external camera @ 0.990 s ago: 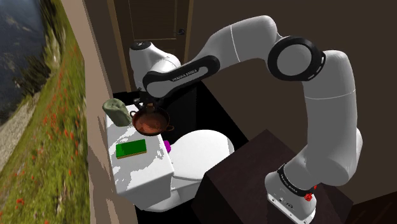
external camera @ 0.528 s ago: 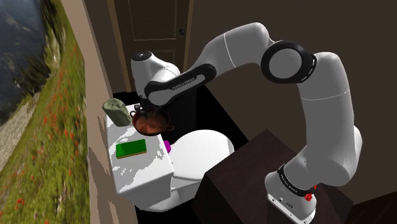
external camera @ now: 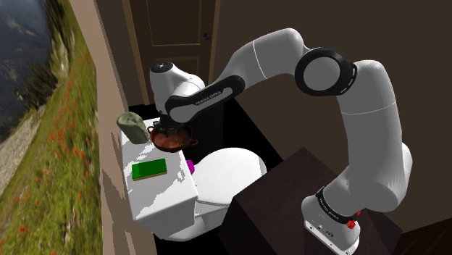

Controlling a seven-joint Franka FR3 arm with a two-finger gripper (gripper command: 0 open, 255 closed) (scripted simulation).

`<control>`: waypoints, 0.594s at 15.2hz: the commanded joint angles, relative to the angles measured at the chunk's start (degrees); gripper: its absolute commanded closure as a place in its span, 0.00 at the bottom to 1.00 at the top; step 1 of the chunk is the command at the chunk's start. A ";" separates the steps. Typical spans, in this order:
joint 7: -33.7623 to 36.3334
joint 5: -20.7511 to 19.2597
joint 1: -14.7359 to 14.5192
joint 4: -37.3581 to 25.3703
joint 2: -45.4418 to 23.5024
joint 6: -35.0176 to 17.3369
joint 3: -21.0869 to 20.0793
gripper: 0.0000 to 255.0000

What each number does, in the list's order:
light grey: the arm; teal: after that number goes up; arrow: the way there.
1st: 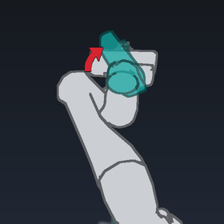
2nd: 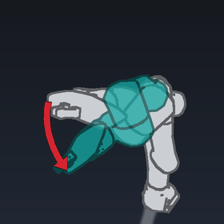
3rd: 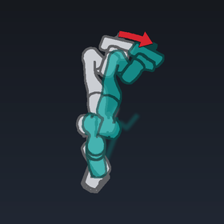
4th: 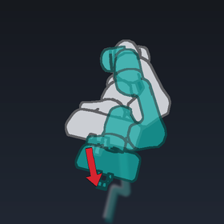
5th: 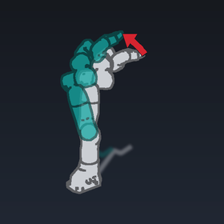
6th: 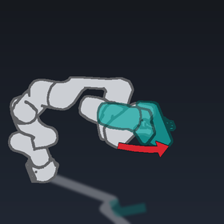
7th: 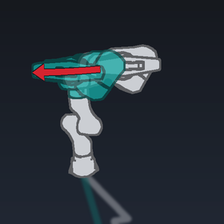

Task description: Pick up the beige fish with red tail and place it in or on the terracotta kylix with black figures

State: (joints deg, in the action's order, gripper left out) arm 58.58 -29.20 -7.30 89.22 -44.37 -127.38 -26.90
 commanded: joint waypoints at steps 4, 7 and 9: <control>0.01 -0.01 0.00 -0.01 -0.02 -0.01 0.02 0.00; 0.01 -0.01 0.00 -0.01 -0.02 -0.01 0.02 0.00; -0.59 1.14 0.48 0.05 2.37 2.25 -0.99 0.00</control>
State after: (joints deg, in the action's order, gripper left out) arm 58.36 -28.49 -6.93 89.76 -42.64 -126.18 -27.57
